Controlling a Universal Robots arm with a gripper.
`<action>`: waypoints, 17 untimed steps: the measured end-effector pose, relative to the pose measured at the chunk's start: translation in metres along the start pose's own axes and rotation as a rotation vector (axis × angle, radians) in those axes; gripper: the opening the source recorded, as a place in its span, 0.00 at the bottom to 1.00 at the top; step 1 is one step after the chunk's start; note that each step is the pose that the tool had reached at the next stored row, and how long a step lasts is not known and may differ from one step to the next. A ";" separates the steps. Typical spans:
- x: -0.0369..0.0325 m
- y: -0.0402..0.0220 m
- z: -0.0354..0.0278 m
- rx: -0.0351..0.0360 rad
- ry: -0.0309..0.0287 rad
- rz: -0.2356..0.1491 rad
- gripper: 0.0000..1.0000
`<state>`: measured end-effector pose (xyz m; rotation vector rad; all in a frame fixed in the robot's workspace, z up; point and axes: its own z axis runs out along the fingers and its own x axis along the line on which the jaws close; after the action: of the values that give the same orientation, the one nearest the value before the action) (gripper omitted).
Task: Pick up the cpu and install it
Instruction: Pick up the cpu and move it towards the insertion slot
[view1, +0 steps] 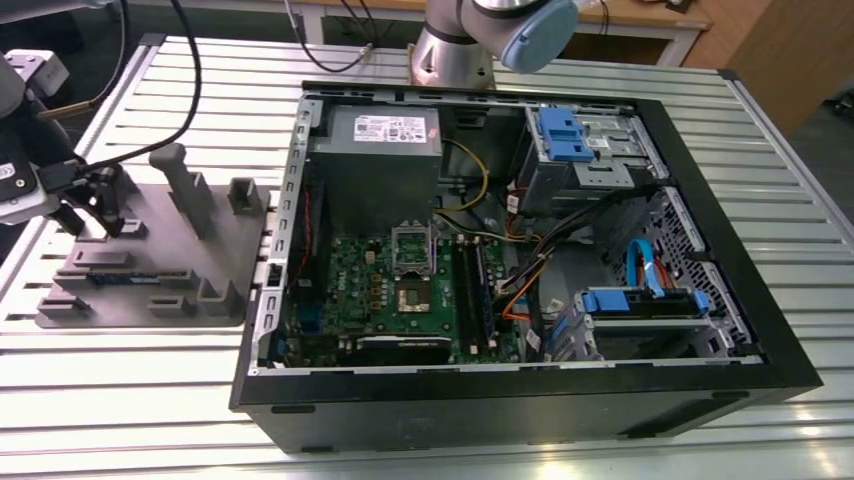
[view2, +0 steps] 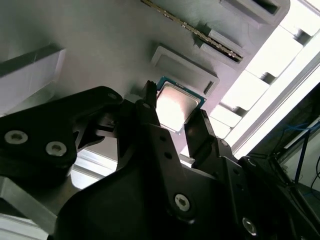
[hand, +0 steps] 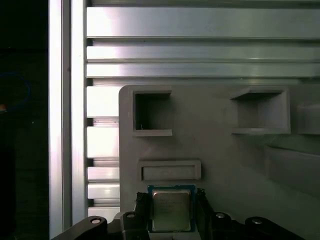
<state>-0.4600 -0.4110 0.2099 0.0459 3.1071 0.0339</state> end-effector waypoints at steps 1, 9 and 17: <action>0.0000 0.0000 -0.0014 0.0000 0.0001 0.000 0.47; -0.0001 0.0001 -0.0028 0.0001 0.0002 0.000 0.47; -0.0002 0.0001 -0.0051 0.0000 0.0000 0.000 0.47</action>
<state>-0.4600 -0.4109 0.2150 0.0459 3.1071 0.0340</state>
